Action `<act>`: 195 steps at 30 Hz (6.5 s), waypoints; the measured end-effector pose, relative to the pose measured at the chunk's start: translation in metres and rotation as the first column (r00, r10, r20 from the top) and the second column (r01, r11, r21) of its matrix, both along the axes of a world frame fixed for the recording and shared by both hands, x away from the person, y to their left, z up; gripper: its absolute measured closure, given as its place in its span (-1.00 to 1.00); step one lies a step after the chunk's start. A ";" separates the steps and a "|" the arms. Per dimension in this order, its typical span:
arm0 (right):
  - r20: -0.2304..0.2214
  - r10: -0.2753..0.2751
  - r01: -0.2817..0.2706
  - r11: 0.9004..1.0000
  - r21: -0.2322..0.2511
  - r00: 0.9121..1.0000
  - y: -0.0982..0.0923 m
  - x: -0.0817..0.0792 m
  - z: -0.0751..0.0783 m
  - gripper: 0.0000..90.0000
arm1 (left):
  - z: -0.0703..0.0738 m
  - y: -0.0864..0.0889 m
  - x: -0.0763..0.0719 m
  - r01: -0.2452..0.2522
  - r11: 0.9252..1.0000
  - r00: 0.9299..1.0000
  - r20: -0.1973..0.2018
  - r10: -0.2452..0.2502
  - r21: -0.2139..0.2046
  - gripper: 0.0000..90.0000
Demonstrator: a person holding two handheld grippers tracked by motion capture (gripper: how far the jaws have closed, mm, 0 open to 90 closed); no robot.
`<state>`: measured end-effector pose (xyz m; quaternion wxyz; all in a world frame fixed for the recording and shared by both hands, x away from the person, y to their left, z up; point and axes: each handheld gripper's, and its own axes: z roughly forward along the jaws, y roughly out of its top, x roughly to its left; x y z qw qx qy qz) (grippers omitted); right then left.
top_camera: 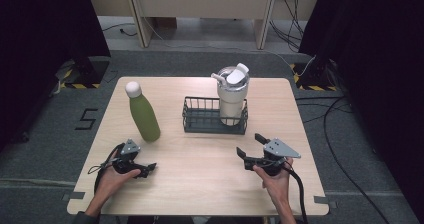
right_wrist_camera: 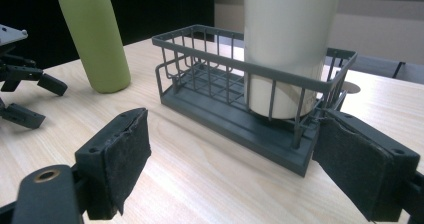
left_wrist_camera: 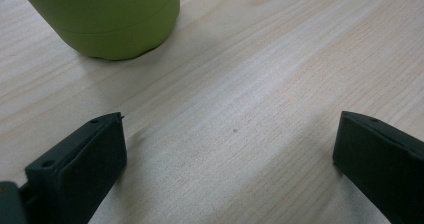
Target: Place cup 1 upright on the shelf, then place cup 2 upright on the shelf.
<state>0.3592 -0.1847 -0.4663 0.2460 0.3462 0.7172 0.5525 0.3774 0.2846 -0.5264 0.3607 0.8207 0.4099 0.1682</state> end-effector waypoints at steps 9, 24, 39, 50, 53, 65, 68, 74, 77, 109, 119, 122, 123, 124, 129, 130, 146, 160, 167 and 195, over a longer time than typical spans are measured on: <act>-0.025 0.003 -0.004 1.000 -0.028 1.000 -0.006 -0.011 -0.010 -0.67 | 0.000 0.000 0.000 0.001 1.000 1.000 0.000 -0.001 0.000 -1.00; -0.065 0.016 -0.020 0.998 -0.066 0.998 -0.013 -0.028 -0.024 -0.66 | 0.000 0.000 0.000 0.001 1.000 1.000 0.000 -0.001 0.000 -1.00; -0.130 0.022 -0.044 0.985 -0.168 0.991 -0.009 -0.039 -0.033 -0.66 | 0.000 0.000 0.000 0.001 1.000 1.000 0.000 -0.001 0.000 -1.00; -0.170 0.008 -0.047 0.973 -0.226 0.985 -0.009 -0.044 -0.038 -0.66 | 0.000 0.000 0.000 0.001 1.000 1.000 0.000 -0.001 0.000 -1.00; -0.180 0.008 -0.050 0.972 -0.230 0.984 -0.009 -0.045 -0.039 -0.66 | 0.000 0.000 0.000 0.001 1.000 1.000 0.000 -0.001 0.000 -1.00; -0.231 -0.014 -0.053 0.959 -0.280 0.973 -0.009 -0.049 -0.045 -0.65 | 0.000 0.000 0.000 0.001 1.000 1.000 0.000 -0.001 0.000 -1.00; -0.242 -0.022 -0.050 0.956 -0.288 0.970 -0.009 -0.050 -0.046 -0.65 | 0.000 0.000 0.000 0.001 1.000 1.000 0.000 -0.001 0.000 -1.00; -0.278 -0.043 -0.051 0.946 -0.319 0.960 -0.009 -0.051 -0.050 -0.65 | 0.000 0.000 0.000 0.001 1.000 1.000 0.000 -0.001 0.000 -1.00; -0.311 -0.054 -0.060 0.936 -0.347 0.949 -0.009 -0.051 -0.053 -0.66 | 0.000 0.000 0.000 0.001 1.000 1.000 0.000 -0.001 0.000 -1.00; -0.343 -0.039 -0.080 0.942 -0.326 0.938 -0.009 -0.051 -0.053 -0.70 | 0.006 0.010 0.001 -0.067 0.997 0.995 0.073 0.070 -0.042 -0.67; -0.344 -0.037 -0.083 0.941 -0.327 0.938 -0.009 -0.051 -0.053 -0.70 | 0.011 0.016 0.010 -0.133 0.982 0.977 0.151 0.152 -0.131 -0.66; -0.343 -0.036 -0.084 0.941 -0.328 0.939 -0.010 -0.051 -0.053 -0.71 | 0.012 0.017 0.013 -0.137 0.979 0.972 0.169 0.162 -0.150 -0.66; -0.343 -0.036 -0.084 0.941 -0.328 0.939 -0.009 -0.051 -0.053 -0.71 | 0.013 0.018 0.014 -0.139 0.978 0.970 0.175 0.166 -0.156 -0.67; -0.343 -0.036 -0.084 0.941 -0.328 0.939 -0.009 -0.051 -0.053 -0.71 | 0.013 0.018 0.014 -0.139 0.978 0.970 0.175 0.166 -0.156 -0.67; -0.342 -0.035 -0.085 0.941 -0.329 0.939 -0.009 -0.050 -0.053 -0.71 | 0.014 0.017 0.022 -0.139 0.974 0.966 0.194 0.173 -0.176 -0.66; -0.342 -0.036 -0.084 0.941 -0.328 0.939 -0.009 -0.050 -0.053 -0.71 | 0.014 0.017 0.022 -0.139 0.974 0.966 0.194 0.173 -0.176 -0.66; -0.345 -0.036 -0.084 0.941 -0.327 0.938 -0.009 -0.050 -0.053 -0.72 | 0.015 0.014 0.045 -0.137 0.962 0.951 0.239 0.194 -0.236 -0.66; -0.346 -0.035 -0.085 0.941 -0.327 0.938 -0.009 -0.050 -0.053 -0.73 | 0.015 0.006 0.060 -0.137 0.956 0.942 0.265 0.207 -0.261 -0.66; -0.346 -0.035 -0.085 0.941 -0.327 0.938 -0.009 -0.050 -0.053 -0.73 | 0.014 0.004 0.065 -0.138 0.953 0.940 0.268 0.212 -0.271 -0.66; -0.349 -0.038 -0.083 0.942 -0.325 0.936 -0.009 -0.050 -0.053 -0.73 | 0.010 -0.001 0.074 -0.136 0.941 0.922 0.308 0.235 -0.311 -0.56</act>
